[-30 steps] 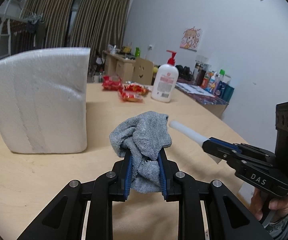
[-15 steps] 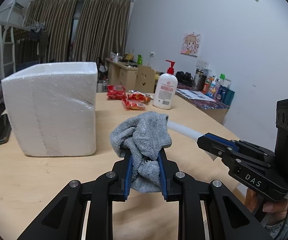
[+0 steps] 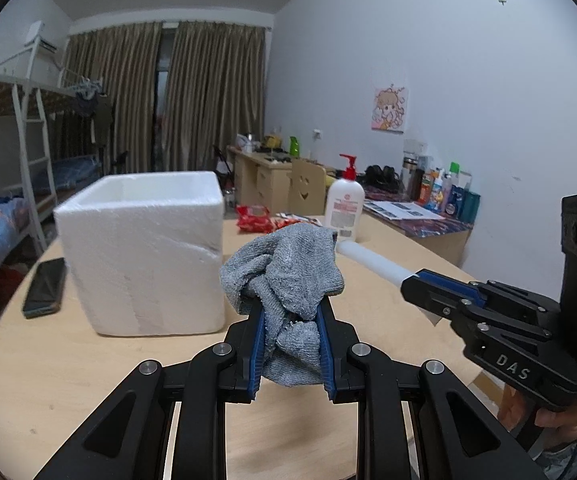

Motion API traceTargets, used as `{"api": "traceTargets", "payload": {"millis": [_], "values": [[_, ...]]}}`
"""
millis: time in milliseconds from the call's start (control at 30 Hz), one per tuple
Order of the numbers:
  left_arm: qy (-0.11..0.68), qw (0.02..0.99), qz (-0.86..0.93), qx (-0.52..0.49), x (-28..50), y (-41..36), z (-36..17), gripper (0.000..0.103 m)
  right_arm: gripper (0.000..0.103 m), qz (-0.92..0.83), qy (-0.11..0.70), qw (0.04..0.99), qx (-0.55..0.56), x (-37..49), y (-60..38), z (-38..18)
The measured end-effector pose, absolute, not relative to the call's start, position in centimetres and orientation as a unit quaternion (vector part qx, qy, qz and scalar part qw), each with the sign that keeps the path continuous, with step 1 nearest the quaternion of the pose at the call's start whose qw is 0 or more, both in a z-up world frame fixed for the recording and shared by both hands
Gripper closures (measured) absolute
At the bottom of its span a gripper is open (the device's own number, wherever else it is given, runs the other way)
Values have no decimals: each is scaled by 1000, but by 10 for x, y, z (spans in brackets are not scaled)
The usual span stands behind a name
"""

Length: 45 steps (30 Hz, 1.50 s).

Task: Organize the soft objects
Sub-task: 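Carry the grey sock and white strip over the white foam box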

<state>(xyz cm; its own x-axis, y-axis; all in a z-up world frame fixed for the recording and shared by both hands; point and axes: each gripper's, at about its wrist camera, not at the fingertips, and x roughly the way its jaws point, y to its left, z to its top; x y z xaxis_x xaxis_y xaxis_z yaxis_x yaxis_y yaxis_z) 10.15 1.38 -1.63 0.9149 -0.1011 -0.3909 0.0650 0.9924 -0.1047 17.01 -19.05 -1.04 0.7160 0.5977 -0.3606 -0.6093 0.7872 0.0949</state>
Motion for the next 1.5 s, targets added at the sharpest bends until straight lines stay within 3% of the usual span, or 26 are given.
{"api": "traceTargets", "payload": {"millis": [1067, 1500], "values": [[125, 988, 85, -35, -3, 50, 32, 78, 83, 387, 103, 916, -40, 99, -154, 38], [122, 987, 95, -42, -7, 56, 37, 78, 83, 390, 95, 915, -45, 97, -143, 37]]}}
